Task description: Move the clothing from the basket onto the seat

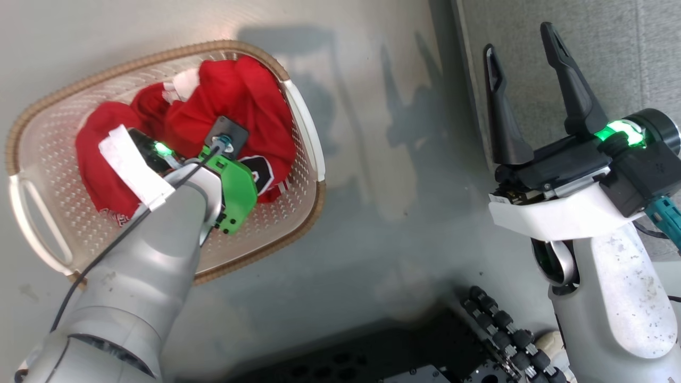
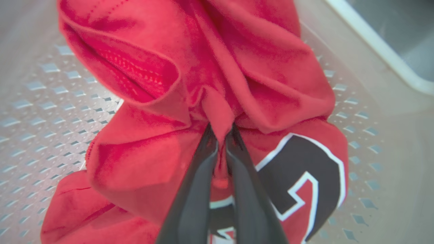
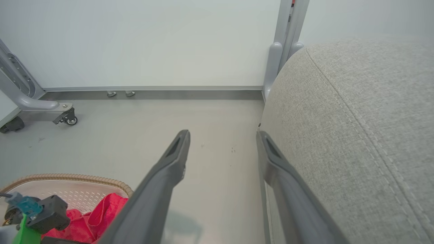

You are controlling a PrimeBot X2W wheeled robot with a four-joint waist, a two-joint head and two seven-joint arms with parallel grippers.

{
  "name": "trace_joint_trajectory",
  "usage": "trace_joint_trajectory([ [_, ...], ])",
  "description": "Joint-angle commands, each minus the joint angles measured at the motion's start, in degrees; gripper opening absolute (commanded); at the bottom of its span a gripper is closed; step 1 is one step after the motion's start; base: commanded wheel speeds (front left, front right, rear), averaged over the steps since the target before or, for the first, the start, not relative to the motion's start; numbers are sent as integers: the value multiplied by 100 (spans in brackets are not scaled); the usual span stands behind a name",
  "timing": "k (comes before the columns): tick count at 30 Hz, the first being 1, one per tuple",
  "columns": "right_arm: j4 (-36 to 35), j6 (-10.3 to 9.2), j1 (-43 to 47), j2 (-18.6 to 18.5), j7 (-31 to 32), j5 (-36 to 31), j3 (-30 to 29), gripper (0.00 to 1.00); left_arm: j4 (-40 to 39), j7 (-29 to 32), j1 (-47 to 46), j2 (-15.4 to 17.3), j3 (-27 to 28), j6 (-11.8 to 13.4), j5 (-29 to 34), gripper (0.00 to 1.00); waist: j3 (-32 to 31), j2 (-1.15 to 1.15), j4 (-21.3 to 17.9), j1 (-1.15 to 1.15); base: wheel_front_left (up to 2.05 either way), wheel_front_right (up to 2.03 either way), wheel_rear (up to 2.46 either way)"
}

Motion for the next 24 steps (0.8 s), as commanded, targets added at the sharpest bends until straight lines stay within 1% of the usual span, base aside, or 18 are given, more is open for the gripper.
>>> trace_joint_trajectory([
  [1, 53, -6, 31, -11, -22, -13, 2, 100, -43, -109, 89, -32, -61, -12, -93, 0, -284, 39, 107, 0, 0, 0, 0],
  [11, 369, -6, 328, -12, -22, -75, 10, 100, -409, -673, 531, -141, -479, -12, -672, 0, -1264, 39, 385, 0, 0, 0, 0],
  [17, 543, -6, 539, -13, -22, -116, -7, 100, -812, -774, 802, -150, -549, -12, -986, 0, -1792, 39, 557, 0, 0, 0, 0],
  [19, 600, -6, 615, -13, -22, -119, -16, 100, -1159, -770, 916, -106, -478, -12, -1110, 0, -1970, 39, 618, 0, 0, 0, 0],
  [24, 728, -6, 788, -13, -22, -125, -39, 100, -1912, -769, 1265, 82, -240, -11, -1148, 0, -2385, 39, 746, 0, 0, 0, 0],
])
